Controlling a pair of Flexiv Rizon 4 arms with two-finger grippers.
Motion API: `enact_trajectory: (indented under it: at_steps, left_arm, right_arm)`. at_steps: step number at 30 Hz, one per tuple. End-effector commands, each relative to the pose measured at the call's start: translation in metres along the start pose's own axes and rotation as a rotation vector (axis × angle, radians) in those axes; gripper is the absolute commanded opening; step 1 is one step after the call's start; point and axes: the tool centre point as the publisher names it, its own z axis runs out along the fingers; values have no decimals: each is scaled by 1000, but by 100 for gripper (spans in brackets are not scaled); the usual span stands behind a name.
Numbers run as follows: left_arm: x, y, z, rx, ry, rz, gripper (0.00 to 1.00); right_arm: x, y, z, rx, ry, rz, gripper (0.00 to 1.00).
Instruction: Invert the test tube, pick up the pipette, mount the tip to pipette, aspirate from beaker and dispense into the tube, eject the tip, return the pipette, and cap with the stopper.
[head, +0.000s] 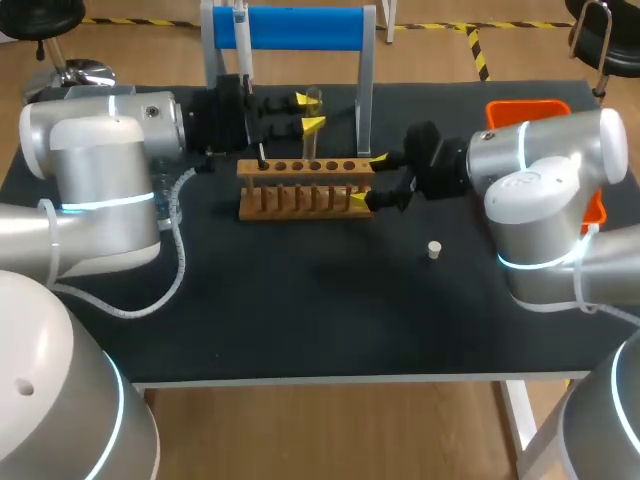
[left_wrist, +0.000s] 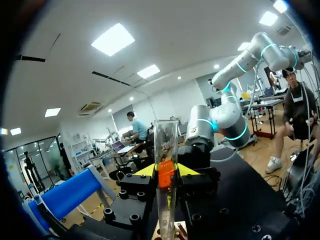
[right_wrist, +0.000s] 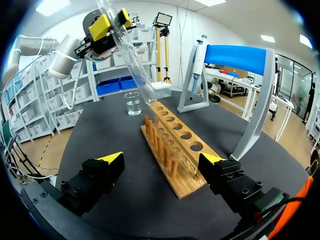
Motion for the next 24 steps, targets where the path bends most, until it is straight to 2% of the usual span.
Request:
enact_trajectory:
  at_steps: [1, 11, 24]
  left_arm:
    - [-11, 5, 4, 8, 16, -41, 0]
    - [-28, 18, 10, -40, 48, -117, 0]
    - [-36, 31, 10, -24, 23, -165, 0]
  right_arm:
    - [0, 0, 0, 1, -1, 0, 100]
    - [0, 0, 0, 1, -1, 0, 100]
    - [0, 0, 0, 1, -1, 0, 100]
